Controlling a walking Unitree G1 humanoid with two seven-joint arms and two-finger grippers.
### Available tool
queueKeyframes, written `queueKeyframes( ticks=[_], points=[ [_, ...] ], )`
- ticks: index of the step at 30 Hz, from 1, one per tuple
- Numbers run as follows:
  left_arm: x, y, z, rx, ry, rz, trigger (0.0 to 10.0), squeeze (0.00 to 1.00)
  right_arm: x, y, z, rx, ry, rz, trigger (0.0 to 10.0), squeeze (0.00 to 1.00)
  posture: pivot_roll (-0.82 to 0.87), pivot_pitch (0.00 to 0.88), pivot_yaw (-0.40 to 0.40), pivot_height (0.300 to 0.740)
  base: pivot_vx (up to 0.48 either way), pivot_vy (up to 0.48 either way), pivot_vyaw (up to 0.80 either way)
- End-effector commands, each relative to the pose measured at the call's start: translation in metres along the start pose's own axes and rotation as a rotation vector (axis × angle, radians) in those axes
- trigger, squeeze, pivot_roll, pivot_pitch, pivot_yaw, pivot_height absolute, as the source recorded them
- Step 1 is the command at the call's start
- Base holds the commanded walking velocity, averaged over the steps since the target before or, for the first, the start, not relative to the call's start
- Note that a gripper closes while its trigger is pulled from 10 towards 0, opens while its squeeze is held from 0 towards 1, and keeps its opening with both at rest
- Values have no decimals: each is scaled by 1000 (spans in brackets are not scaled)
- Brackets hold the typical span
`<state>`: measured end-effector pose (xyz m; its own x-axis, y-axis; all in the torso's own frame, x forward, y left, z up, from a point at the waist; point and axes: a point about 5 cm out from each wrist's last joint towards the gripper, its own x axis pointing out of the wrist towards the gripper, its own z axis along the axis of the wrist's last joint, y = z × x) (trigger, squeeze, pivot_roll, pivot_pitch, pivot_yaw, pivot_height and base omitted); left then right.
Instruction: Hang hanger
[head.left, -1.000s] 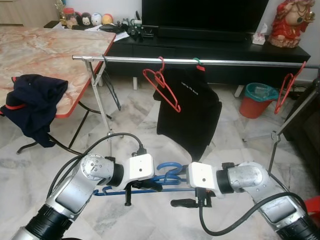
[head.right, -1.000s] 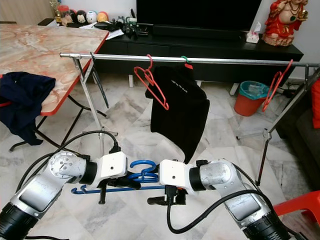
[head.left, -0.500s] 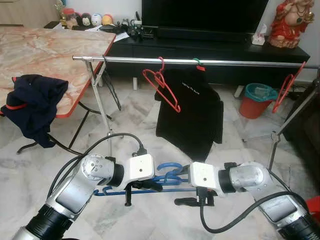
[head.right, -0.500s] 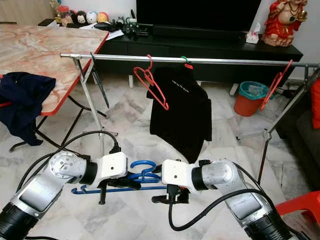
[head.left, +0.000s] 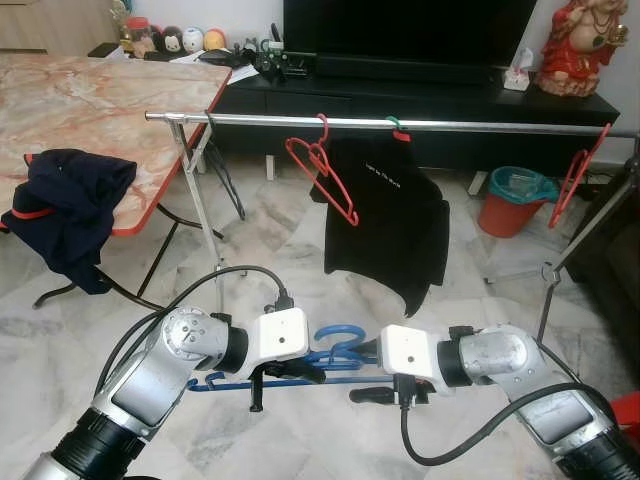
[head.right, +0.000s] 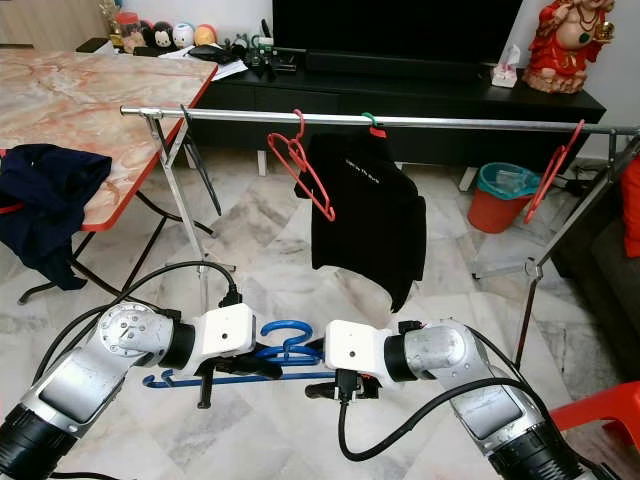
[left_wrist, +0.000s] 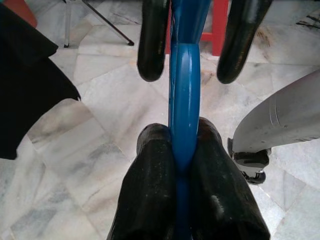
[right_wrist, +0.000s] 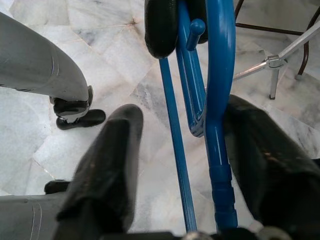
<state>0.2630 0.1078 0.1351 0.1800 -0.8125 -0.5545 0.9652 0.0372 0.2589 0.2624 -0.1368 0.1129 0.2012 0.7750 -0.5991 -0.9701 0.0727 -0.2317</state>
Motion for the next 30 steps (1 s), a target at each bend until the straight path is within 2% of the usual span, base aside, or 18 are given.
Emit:
queueKeyframes(
  ticks=[1,30],
  points=[
    [0,2,8,33,-19,-9,10000,0,0,-3,1,-12,8,-4,0,0,-79,0,-72,740,0,0,0],
    [3,2,14,55,-40,-13,10000,0,3,-5,2,-5,-4,-30,0,0,-80,0,-72,740,0,0,0]
  ],
)
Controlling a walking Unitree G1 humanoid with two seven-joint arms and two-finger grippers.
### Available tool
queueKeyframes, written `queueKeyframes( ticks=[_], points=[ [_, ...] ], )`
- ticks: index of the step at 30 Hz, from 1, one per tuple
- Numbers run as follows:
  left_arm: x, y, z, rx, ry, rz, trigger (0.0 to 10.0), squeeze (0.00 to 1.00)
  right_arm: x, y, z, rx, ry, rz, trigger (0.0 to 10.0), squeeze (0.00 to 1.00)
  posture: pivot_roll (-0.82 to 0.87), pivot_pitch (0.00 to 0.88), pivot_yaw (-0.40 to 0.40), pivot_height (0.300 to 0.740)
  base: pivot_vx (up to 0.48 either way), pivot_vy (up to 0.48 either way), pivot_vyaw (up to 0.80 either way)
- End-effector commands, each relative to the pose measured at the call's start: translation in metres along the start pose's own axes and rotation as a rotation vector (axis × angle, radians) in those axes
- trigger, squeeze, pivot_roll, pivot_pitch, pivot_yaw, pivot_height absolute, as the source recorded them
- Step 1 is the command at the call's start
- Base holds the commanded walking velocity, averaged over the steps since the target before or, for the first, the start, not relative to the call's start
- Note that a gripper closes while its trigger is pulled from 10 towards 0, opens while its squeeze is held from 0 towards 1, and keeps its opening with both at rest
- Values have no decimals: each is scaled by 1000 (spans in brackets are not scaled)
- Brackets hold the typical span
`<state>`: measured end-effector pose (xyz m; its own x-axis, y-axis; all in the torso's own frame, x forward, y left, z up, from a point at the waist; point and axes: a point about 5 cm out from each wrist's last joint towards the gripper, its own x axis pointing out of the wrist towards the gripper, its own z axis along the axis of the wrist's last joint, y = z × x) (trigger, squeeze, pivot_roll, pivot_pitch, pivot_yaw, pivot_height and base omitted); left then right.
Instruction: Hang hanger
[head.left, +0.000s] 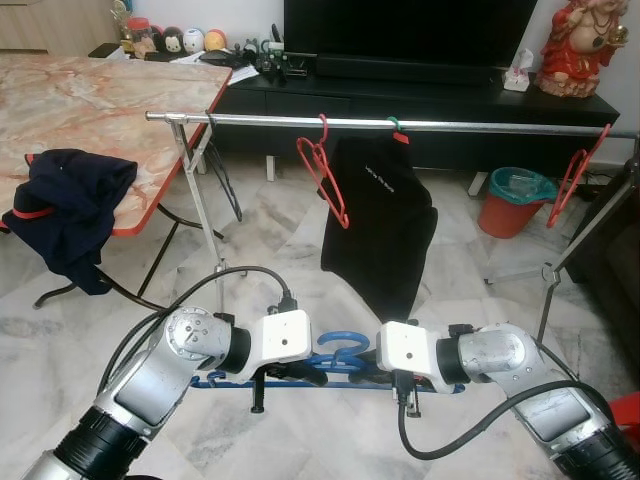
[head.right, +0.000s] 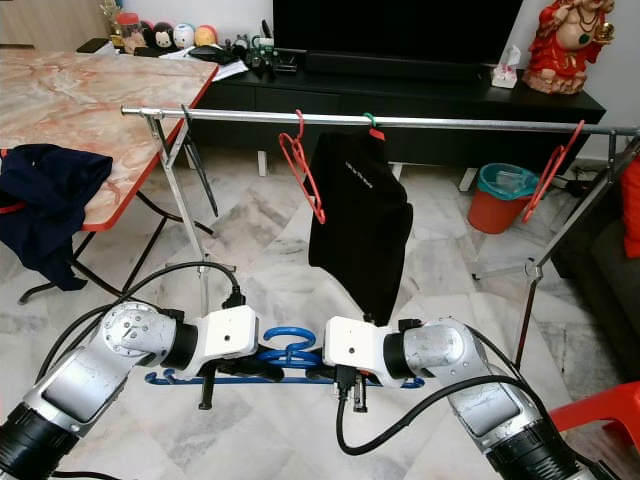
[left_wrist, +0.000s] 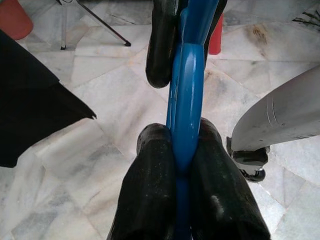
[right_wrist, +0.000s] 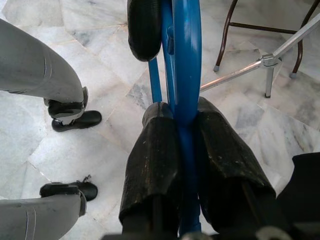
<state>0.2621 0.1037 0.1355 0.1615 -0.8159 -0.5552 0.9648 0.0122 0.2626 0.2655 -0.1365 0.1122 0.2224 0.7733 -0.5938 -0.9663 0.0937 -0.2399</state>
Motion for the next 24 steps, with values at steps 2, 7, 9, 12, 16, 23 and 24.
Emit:
queueKeyframes(
  ticks=[2,7,9,12,16,23,24],
  points=[
    [1,3,11,33,-40,-2,10000,0,2,-2,3,-12,-6,-8,0,0,-81,0,-72,740,0,0,0],
    [1,2,13,19,-64,-10,10000,1000,3,-2,4,-11,-9,-6,0,0,-82,0,-72,740,0,0,0],
    [1,2,12,10,-59,-11,10000,1000,3,-2,3,-12,-5,-2,0,0,-79,0,-72,740,0,0,0],
    [0,2,11,-1,-60,-10,10000,1000,2,-2,1,-13,10,-2,0,0,-79,0,-72,740,0,0,0],
    [-2,2,12,-13,-73,-16,10000,1000,-1,-1,-1,-6,11,-6,0,0,-79,0,-72,740,0,0,0],
    [-11,2,6,-30,-44,-29,10000,1000,-14,-1,-15,54,36,-57,0,0,-83,0,-70,740,0,0,0],
    [-13,2,5,-34,-39,-25,10000,1000,-16,-1,-18,62,46,-65,0,0,-84,0,-69,740,0,0,0]
  ],
)
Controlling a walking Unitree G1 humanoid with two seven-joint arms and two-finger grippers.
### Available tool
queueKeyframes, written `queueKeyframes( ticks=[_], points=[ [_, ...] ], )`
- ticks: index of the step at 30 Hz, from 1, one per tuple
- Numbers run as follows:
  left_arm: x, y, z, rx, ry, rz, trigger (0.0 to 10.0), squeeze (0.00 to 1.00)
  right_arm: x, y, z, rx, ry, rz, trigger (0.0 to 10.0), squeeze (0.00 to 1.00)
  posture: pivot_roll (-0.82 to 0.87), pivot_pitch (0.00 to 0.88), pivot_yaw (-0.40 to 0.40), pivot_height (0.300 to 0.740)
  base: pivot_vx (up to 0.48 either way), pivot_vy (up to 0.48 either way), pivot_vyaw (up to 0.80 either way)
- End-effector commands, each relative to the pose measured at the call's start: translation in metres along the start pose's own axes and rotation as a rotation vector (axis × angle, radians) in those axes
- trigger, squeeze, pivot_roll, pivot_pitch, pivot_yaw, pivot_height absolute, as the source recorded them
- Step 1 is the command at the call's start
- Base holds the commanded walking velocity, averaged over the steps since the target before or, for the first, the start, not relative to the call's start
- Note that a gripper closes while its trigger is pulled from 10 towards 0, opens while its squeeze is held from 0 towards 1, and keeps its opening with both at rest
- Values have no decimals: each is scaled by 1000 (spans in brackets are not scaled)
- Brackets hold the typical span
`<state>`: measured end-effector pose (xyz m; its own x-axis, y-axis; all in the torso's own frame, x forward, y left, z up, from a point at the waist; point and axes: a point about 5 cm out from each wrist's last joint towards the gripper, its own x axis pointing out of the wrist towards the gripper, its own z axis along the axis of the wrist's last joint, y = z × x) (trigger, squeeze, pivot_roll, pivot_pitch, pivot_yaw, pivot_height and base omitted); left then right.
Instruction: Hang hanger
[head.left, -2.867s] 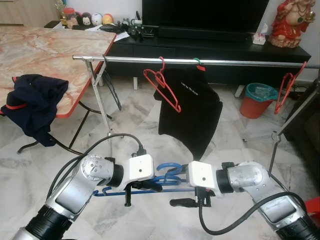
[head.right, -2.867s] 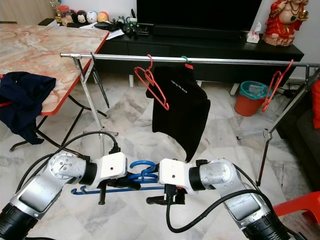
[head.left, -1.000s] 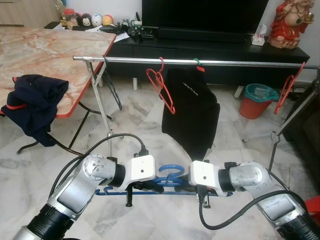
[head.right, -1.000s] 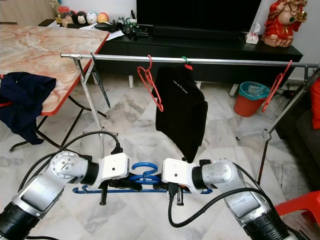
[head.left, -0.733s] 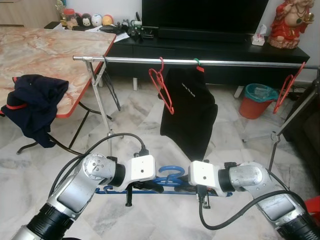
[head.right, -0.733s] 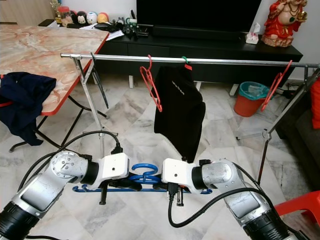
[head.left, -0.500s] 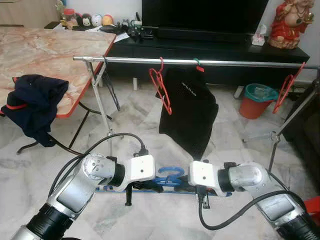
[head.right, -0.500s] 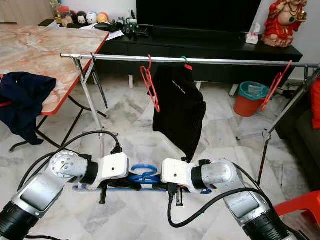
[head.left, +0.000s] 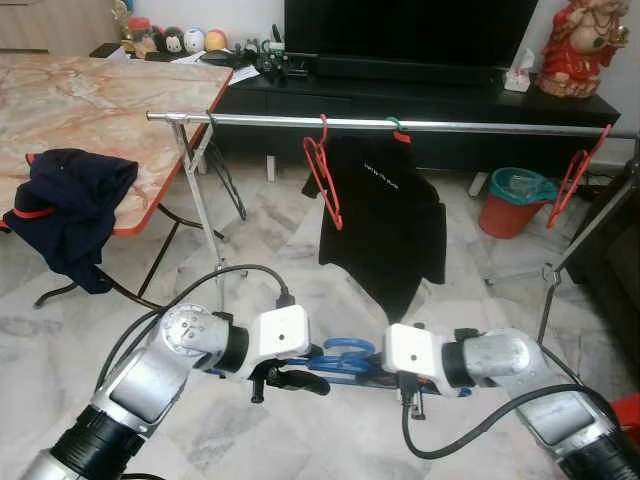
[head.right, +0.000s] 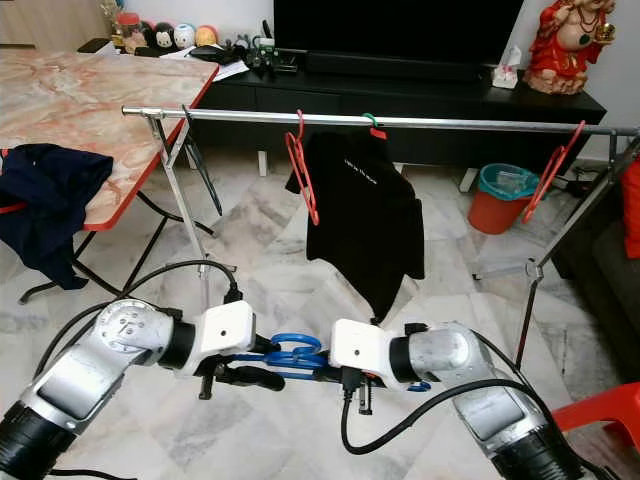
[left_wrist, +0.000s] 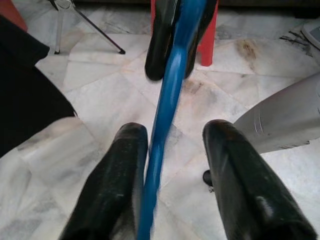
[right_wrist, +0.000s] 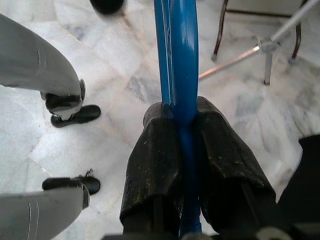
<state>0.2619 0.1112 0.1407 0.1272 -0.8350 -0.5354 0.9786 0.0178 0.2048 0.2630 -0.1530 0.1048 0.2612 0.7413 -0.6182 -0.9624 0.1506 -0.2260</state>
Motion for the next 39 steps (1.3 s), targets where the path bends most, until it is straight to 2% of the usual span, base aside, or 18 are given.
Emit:
queueKeyframes(
  ticks=[1,10,12,13,15,17,19,21,22,26,29,30,31,32,33,35,36,39],
  points=[
    [-6,1,4,13,-1,8,10000,1000,-9,-4,-6,24,11,-35,0,0,-84,0,-69,740,0,0,0],
    [-31,12,-9,-54,12,129,10000,1000,-20,-2,-32,133,72,-117,0,0,-89,0,-67,740,0,0,0],
    [-44,17,-15,-99,-6,209,10000,1000,-21,-3,-44,195,100,-171,0,0,-91,0,-66,740,0,0,0],
    [-52,22,-18,-126,-34,286,10000,1000,-20,-5,-52,231,132,-228,0,0,-90,0,-67,740,0,0,0],
    [-55,24,-20,-137,-49,324,10000,1000,-19,-6,-56,244,150,-256,0,0,-90,0,-67,740,0,0,0],
    [-69,41,-32,-185,-92,560,10000,1000,-19,-18,-79,370,241,-463,0,0,-84,0,-69,740,0,0,0],
    [-73,45,-41,-219,-82,654,10000,365,-18,-19,-88,426,272,-535,0,0,-85,0,-69,740,0,0,0],
    [-74,46,-45,-234,-79,684,10000,365,-17,-19,-92,447,281,-559,0,0,-86,0,-69,740,0,0,0],
    [-72,45,-61,-320,-83,775,10000,0,-13,-17,-103,567,278,-661,10000,0,-86,0,-70,740,0,0,0],
    [-63,36,-88,-430,-46,857,10000,0,-5,-11,-118,706,272,-789,10000,0,-92,0,-75,740,0,0,0],
    [-52,22,-130,-605,53,982,10000,0,5,2,-135,874,272,-954,10000,0,-93,0,-76,740,0,0,0],
    [-48,15,-146,-690,88,1037,10000,0,9,8,-140,946,270,-1004,10000,0,-92,0,-75,740,0,0,0],
    [-46,12,-154,-737,107,1061,10000,0,12,12,-143,983,268,-1022,10000,0,-92,0,-75,740,0,0,0],
    [-40,1,-169,-814,165,1088,10000,0,16,21,-149,1045,284,-1043,10000,0,-89,0,-73,740,0,0,0],
    [-33,-12,-181,-881,211,1084,10000,0,19,30,-153,1103,292,-1060,10000,0,-93,0,-68,740,0,0,0],
    [-25,-25,-190,-935,260,1066,10000,0,22,38,-157,1160,290,-1073,10000,0,-95,0,-65,740,0,0,0],
    [-15,-40,-199,-975,326,1040,10000,0,28,47,-159,1184,300,-1056,10000,0,-95,0,-60,740,0,0,0],
    [-5,-55,-205,-1045,348,1020,10000,0,34,58,-161,1199,310,-1040,10000,0,-105,0,-53,740,0,0,0]
  ],
)
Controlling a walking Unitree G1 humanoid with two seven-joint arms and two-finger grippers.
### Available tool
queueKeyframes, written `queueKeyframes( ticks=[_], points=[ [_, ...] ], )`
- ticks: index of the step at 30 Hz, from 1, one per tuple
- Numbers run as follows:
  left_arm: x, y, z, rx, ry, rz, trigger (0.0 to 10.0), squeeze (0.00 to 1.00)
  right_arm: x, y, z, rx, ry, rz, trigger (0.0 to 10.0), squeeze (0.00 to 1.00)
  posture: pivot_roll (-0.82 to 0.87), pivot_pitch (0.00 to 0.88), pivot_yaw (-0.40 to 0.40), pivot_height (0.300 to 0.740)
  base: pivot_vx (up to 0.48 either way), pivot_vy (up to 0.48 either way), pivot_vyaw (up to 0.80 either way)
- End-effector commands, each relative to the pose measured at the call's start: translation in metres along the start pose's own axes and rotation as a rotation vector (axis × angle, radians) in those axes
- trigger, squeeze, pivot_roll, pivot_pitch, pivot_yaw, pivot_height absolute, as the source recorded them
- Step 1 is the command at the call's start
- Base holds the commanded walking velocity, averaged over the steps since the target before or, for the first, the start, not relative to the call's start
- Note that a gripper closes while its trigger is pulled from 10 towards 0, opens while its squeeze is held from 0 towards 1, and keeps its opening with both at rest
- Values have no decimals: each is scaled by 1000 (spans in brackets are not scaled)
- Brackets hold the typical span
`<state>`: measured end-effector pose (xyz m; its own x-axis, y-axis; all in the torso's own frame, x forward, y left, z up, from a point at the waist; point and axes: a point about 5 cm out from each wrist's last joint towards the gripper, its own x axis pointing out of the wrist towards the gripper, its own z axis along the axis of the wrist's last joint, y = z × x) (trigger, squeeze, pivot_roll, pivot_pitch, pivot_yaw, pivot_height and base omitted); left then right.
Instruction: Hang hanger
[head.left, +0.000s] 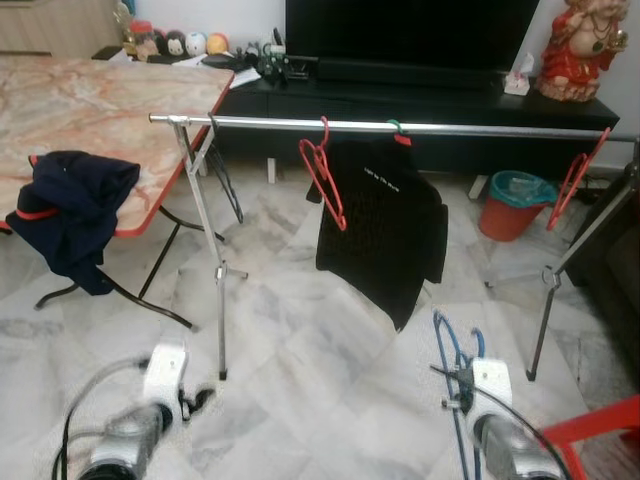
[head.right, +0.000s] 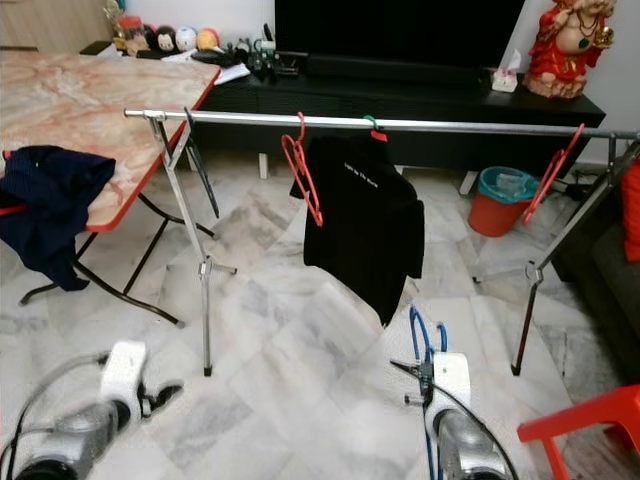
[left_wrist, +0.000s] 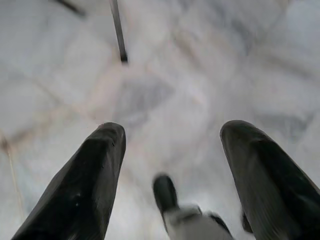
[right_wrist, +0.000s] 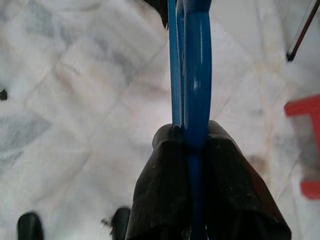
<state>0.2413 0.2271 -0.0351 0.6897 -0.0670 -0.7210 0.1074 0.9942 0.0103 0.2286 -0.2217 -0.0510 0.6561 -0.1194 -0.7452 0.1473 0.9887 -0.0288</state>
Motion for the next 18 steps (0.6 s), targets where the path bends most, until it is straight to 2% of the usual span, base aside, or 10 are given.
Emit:
queueKeyframes(
  ticks=[1,4,5,7,8,13,18],
  points=[
    [1,-2,-7,-18,14,11,10000,0,0,-2,-4,30,-6,-14,10000,0,-103,0,-51,740,0,0,0],
    [0,-11,-35,-29,116,28,10000,0,-3,-2,-23,74,40,-49,10000,0,-100,0,-48,740,0,0,0],
    [-2,-17,-52,-17,179,22,10000,0,-4,-3,-31,98,56,-85,10000,0,-103,0,-47,740,0,0,0],
    [-5,-21,-64,-12,219,22,10000,0,-5,-3,-36,129,61,-104,10000,0,-107,0,-43,740,0,0,0],
    [-9,-22,-77,-29,249,35,10000,0,-6,0,-40,134,64,-87,10000,0,-104,0,-45,740,0,0,0],
    [-12,-27,-88,-43,263,32,10000,0,-8,7,-51,88,88,-52,10000,0,-100,0,-50,740,0,0,0],
    [-11,-32,-90,-55,268,38,10000,0,-10,5,-58,54,120,-47,10000,0,-87,0,-64,740,0,0,0]
  ],
)
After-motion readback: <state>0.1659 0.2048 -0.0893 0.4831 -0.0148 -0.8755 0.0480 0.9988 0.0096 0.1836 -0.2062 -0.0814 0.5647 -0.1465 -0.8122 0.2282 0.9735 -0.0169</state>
